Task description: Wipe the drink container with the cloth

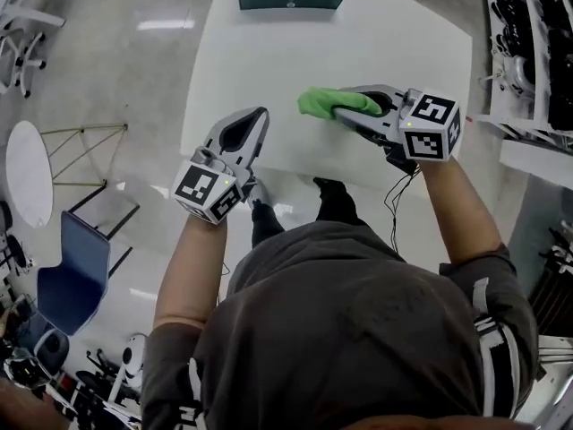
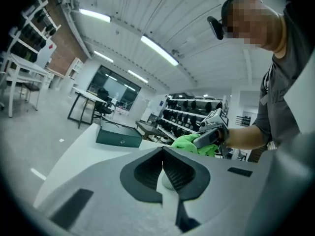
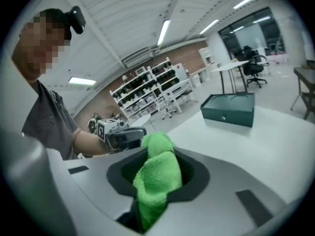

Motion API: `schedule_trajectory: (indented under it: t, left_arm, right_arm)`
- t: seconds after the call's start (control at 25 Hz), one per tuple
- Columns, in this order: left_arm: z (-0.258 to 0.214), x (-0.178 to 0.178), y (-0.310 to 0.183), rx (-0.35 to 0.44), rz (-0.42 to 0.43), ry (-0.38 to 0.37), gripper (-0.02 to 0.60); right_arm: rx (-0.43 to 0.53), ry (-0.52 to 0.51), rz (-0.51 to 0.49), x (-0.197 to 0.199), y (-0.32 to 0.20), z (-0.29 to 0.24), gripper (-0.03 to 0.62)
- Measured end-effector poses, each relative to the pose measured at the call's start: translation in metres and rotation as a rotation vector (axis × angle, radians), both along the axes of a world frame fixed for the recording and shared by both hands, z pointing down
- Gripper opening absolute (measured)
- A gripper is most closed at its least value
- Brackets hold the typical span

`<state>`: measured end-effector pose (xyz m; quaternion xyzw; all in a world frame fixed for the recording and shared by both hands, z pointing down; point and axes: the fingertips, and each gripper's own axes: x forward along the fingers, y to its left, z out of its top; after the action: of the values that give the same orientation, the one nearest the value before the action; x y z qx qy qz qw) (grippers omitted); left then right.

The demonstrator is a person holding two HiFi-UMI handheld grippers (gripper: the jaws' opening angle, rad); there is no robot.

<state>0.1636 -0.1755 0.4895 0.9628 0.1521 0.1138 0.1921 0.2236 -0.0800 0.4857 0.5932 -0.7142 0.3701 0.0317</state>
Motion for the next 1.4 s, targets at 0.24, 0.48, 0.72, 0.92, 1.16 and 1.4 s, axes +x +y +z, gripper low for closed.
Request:
schedule_trajectory:
  t: [0.24,0.48,0.72,0.92,1.16,1.4]
  left_arm:
    - [0.005,-0.020,0.004,-0.005,0.164,0.002,0.005]
    - [0.014,-0.033,0.016,-0.021,0.247,-0.030,0.005]
    - [0.022,-0.045,0.017,-0.007,0.292,-0.051,0.005]
    - [0.028,-0.051,0.014,-0.012,0.293,-0.068,0.005]
    - [0.033,-0.059,0.011,-0.018,0.292,-0.081,0.005]
    - [0.038,-0.064,0.005,-0.018,0.281,-0.098,0.005]
  right_arm:
    - [0.042,-0.078,0.389,-0.032,0.014,0.032,0.080]
    - [0.102,-0.251,0.763,-0.019,0.039,0.085,0.080]
    - [0.272,-0.455,1.035,-0.005,0.056,0.102,0.080]
    - [0.299,-0.535,1.102,-0.007,0.051,0.120,0.080]
    - [0.270,-0.571,1.140,-0.007,0.048,0.139,0.080]
    - [0.201,-0.612,1.160,-0.008,0.047,0.157,0.080]
